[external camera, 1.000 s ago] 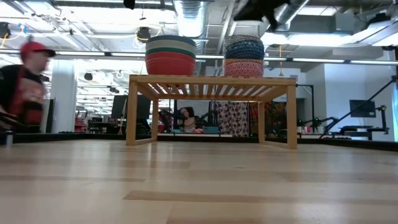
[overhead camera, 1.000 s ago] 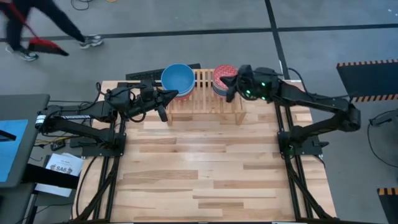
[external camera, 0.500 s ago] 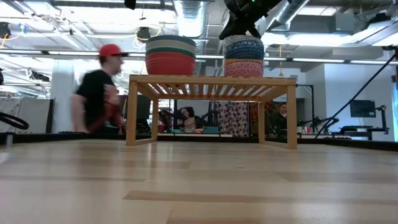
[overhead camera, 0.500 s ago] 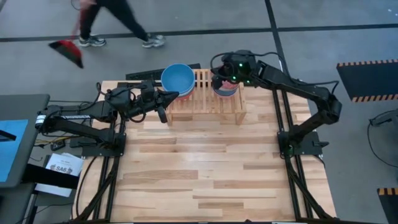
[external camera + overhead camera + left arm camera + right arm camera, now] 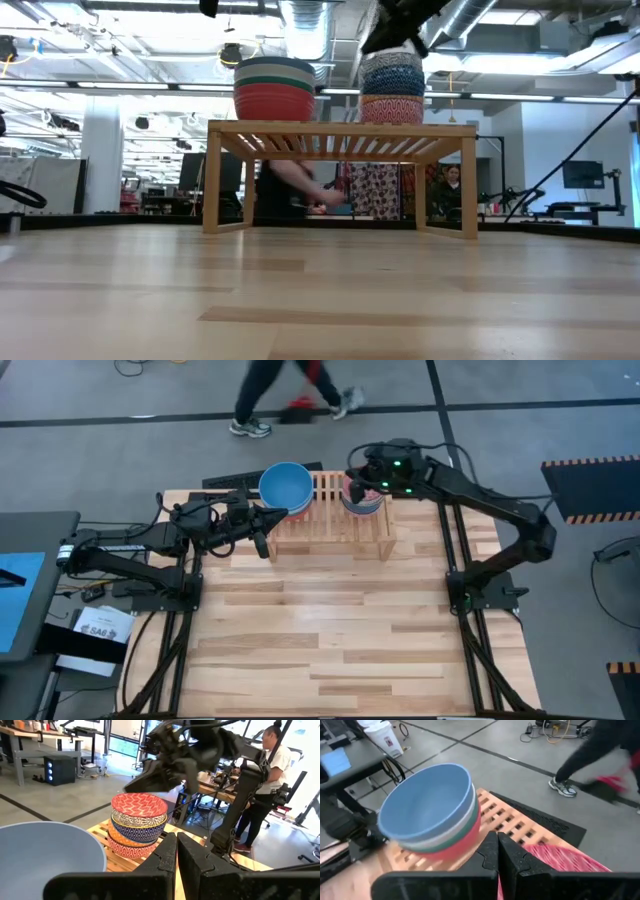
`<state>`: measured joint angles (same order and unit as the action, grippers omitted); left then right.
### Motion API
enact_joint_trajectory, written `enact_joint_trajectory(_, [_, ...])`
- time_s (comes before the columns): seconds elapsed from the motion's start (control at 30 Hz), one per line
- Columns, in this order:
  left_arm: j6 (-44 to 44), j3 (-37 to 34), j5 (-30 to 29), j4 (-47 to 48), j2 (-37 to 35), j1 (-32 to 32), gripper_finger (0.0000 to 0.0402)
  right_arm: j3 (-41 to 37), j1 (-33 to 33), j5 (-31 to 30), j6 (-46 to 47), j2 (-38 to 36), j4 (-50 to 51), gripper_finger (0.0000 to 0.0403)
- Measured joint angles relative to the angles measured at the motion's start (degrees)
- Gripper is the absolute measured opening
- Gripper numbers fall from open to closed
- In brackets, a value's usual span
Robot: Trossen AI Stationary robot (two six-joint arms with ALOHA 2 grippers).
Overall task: Place and stack bowls onto a shelf
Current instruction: Adjust the small stacked bowls on the shelf
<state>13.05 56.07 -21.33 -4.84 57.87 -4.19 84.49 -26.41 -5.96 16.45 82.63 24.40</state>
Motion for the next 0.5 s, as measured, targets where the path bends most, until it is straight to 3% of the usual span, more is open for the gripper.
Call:
enact_joint_trajectory(0.23, [-0.3,0.0,0.0,0.0,0.0,0.0,0.0000,-6.3,5.3,-4.2,-0.4,-13.0,7.1,0.0018])
enact_joint_trajectory(0.37, [-0.4,0.0,0.0,0.0,0.0,0.0,0.0000,-14.8,11.5,-9.9,2.2,-22.4,4.3,0.0018])
enact_joint_trajectory(0.5, [-0.4,0.0,0.0,0.0,0.0,0.0,0.0000,-24.0,16.4,-15.9,5.1,-26.4,-1.1,0.0018])
